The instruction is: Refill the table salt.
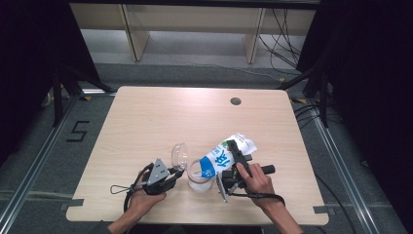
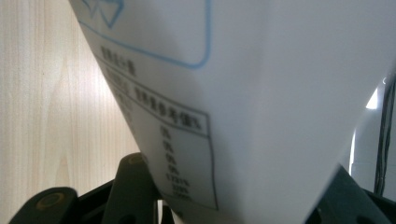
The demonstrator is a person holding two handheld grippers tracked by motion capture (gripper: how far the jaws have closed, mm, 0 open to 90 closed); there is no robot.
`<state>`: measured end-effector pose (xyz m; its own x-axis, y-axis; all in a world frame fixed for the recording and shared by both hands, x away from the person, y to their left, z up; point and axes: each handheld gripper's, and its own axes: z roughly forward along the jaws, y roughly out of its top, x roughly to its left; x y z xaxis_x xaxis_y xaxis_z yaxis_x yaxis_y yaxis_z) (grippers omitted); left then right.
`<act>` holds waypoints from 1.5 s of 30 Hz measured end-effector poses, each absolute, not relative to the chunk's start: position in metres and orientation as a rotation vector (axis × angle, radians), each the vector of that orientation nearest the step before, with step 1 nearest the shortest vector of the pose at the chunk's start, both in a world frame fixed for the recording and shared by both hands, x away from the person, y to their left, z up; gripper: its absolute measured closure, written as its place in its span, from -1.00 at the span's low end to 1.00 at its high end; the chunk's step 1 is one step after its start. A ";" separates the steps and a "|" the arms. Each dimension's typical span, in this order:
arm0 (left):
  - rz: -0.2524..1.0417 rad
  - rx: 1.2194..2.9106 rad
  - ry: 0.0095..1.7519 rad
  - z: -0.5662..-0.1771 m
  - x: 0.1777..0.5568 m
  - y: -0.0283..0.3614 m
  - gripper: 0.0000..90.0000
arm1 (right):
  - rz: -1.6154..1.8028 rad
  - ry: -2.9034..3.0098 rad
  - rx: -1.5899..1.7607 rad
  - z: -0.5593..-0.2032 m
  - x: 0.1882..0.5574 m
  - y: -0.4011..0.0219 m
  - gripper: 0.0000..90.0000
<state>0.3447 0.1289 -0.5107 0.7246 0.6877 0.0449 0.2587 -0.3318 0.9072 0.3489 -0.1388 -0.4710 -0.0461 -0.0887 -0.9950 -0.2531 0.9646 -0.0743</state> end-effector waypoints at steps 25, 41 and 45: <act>0.526 1.914 0.731 -0.510 0.345 0.129 0.73 | 0.137 1.656 -0.182 -0.475 0.346 -0.141 0.26; 0.528 1.907 0.730 -0.511 0.345 0.129 0.73 | 0.130 1.646 -0.187 -0.475 0.345 -0.141 0.27; 0.526 1.911 0.729 -0.510 0.345 0.129 0.73 | 0.133 1.645 -0.197 -0.475 0.346 -0.141 0.27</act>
